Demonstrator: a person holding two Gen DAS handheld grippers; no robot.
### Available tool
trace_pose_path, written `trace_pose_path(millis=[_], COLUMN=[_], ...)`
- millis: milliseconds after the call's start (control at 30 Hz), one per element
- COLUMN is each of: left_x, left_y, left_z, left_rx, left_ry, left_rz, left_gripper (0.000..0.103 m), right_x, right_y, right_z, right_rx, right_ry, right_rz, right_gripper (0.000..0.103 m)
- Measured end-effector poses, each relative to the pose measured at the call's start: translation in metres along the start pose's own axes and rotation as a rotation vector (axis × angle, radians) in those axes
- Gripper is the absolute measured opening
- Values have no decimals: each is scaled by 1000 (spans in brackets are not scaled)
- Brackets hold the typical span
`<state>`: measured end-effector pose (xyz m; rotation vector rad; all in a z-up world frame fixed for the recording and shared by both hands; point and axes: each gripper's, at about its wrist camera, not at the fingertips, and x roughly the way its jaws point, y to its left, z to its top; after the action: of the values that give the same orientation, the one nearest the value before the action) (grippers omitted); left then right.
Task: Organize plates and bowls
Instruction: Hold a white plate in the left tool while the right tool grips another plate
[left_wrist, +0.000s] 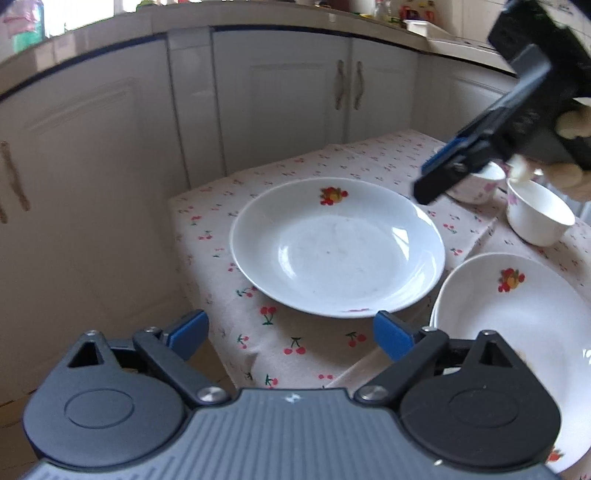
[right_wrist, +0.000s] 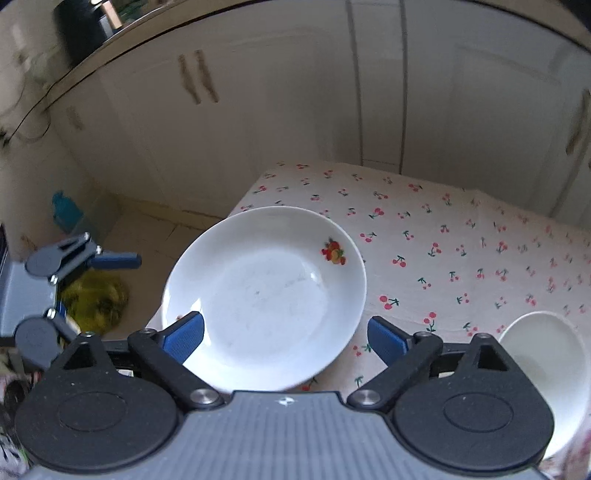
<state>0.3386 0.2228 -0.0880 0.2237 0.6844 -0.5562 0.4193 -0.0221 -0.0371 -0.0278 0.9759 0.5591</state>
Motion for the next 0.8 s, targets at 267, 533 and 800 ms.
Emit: trace_pose_path(millis=[267, 533, 800], left_x=[18, 30, 37], left_y=[9, 10, 13], left_z=[-1, 1, 7], left_rx=[33, 90, 175], left_ry=[18, 25, 26], left_rz=[-57, -98, -183], left_gripper=[85, 84, 82], right_x=[33, 50, 60], right_y=[-21, -31, -37], right_z=[7, 13, 17], right_rx=[148, 222, 243], right_ry=[26, 28, 53], right_rz=[0, 12, 24], right_gripper=[84, 75, 66])
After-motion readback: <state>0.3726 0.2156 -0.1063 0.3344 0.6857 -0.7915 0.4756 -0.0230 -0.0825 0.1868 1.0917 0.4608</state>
